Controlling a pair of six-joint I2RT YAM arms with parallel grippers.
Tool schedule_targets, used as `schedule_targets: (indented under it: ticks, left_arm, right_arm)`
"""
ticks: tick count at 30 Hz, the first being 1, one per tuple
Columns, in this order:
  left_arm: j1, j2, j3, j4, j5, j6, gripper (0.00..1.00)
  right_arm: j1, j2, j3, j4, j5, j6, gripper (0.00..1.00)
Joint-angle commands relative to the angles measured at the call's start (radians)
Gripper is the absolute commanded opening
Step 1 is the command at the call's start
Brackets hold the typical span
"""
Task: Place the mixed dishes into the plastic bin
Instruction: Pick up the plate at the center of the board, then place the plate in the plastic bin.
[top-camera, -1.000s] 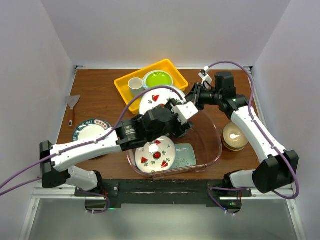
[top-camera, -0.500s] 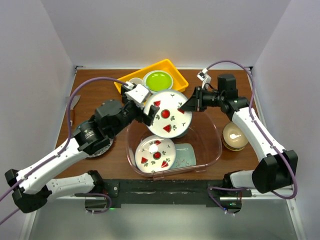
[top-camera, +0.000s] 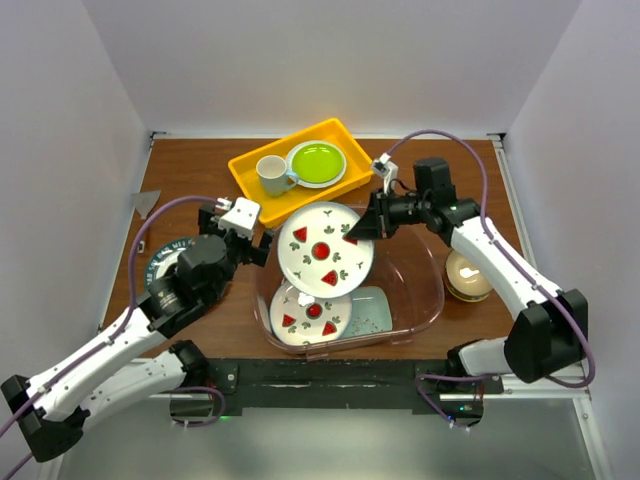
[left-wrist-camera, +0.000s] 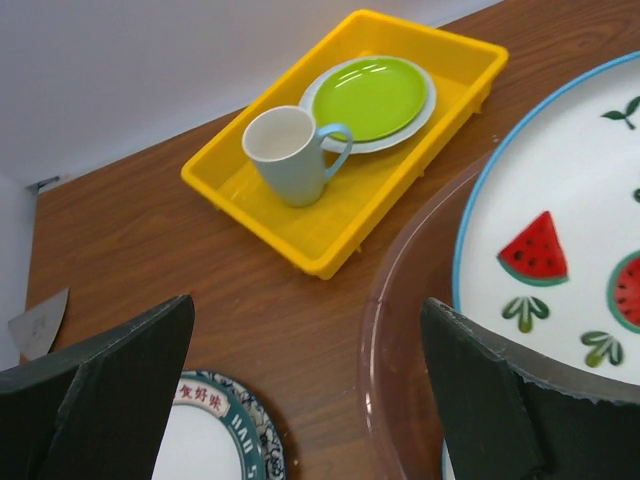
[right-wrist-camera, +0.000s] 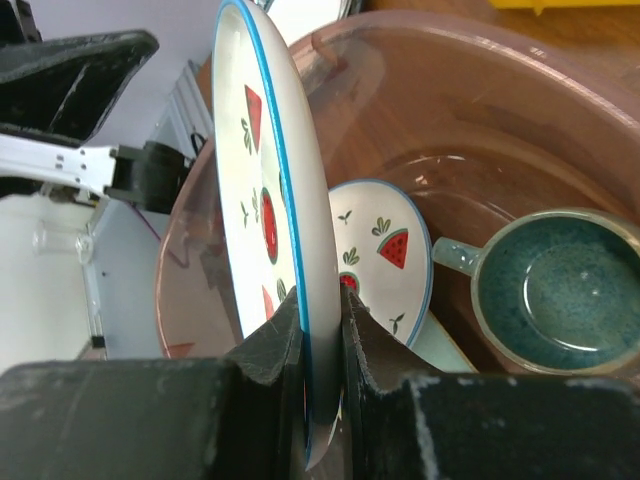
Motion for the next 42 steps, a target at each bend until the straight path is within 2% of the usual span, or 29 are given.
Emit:
schedule_targets:
  ticks: [1,12,27,30,35,42]
  left_arm:
    - [0.007,-0.087,-0.098,0.121,-0.126,0.042,1.00]
    - [0.006,-0.205,-0.166,0.150,-0.179,0.035,1.00]
    - [0.013,-0.200,-0.180,0.158,-0.189,0.044,1.00]
    - [0.016,-0.199,-0.180,0.158,-0.187,0.045,1.00]
    - [0.019,-0.200,-0.180,0.158,-0.181,0.045,1.00]
    - [0.022,-0.196,-0.182,0.156,-0.163,0.047,1.00]
  right_arm:
    - [0.046,0.030,0.026,0.024,-0.015,-0.053,0.00]
    - [0.155,0.099,0.007,-0.017,0.083,-0.127,0.00]
    - [0.258,0.175,-0.024,0.021,0.160,-0.070,0.00]
    - [0.266,0.184,-0.027,0.024,0.175,-0.066,0.06]
    - [0.275,0.201,-0.026,0.015,0.199,-0.072,0.28]
    - [0.287,0.211,-0.012,-0.014,0.259,-0.112,0.45]
